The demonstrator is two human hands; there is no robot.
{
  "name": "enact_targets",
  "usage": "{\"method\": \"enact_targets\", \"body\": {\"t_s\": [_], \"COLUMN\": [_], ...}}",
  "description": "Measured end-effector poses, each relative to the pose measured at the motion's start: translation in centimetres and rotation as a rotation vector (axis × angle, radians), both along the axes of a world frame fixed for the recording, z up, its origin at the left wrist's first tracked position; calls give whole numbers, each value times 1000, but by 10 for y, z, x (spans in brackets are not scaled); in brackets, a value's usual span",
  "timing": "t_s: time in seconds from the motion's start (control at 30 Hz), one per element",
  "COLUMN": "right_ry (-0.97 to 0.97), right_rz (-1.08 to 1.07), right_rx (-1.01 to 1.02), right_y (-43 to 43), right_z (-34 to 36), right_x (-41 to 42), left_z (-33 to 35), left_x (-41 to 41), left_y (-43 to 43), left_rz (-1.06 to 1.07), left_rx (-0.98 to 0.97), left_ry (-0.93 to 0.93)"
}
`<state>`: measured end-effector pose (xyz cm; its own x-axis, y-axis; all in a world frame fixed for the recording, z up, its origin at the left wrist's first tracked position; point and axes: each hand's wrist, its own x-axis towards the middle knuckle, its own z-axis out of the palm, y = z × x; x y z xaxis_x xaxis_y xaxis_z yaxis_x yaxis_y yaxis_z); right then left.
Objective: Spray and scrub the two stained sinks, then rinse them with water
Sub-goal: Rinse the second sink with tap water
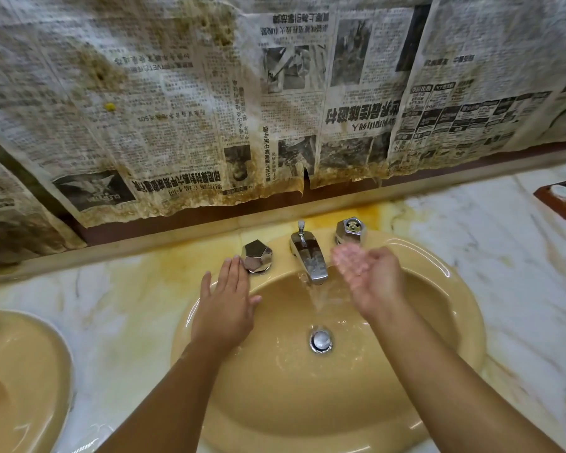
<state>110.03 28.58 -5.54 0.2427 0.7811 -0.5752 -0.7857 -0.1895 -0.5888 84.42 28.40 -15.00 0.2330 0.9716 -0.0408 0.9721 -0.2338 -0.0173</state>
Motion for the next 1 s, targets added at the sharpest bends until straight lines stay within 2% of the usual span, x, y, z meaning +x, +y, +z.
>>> {"method": "enact_targets", "body": {"t_s": [0.07, 0.1, 0.17, 0.23, 0.27, 0.33, 0.47, 0.53, 0.6, 0.67, 0.7, 0.73, 0.8, 0.83, 0.87, 0.9, 1.0], "right_ry": [-449, -783, -1497, -2063, -2245, -2346, -2172, -2065, -1862, -1505, -1283, -997, -285, 11, 202, 300, 429], "right_rz": [52, 155, 524, 833, 872, 807, 532, 521, 498, 474, 494, 510, 479, 438, 391, 347, 238], "right_rx": [119, 183, 367, 511, 541, 545, 497, 413, 376, 378, 309, 183, -162, -263, -300, -311, -269], "right_y": [13, 20, 37, 57, 64, 72, 66, 47, 13, -28, -45, -53, -45, -39, -33, -28, -21], "right_z": [9, 7, -13, -38, -48, -59, -69, -71, -73, -77, -77, -76, -77, -80, -80, -77, -61], "right_x": [10, 15, 27, 45, 52, 55, 38, 30, 20, 6, -3, -10, -19, -21, -20, -18, -16], "left_z": [-4, -5, -6, -8, -8, -7, -9, -9, -9, -8, -8, -8, -9, -9, -8, -7, -6], "left_x": [-1, -2, -2, -2, -2, -2, -2, -2, -2, -1, 0, -1, -1, -1, 0, 0, 1], "left_y": [0, 1, 1, 2, 2, 2, 1, 1, 1, 1, 1, 1, 2, 2, 1, 1, 1], "left_rz": [3, 6, 7, 11, 14, 16, 26, 29, 33, 37, 38, 41, 47, 48, 49, 51, 53], "left_rx": [7, 15, 25, 27, 29, 26, 40, 49, 50, 54, 54, 53, 50, 46, 41, 41, 31], "left_ry": [3, -2, -11, -9, -10, 1, -9, -9, 1, 16, 23, 27, 21, 17, 12, 8, -14]}}
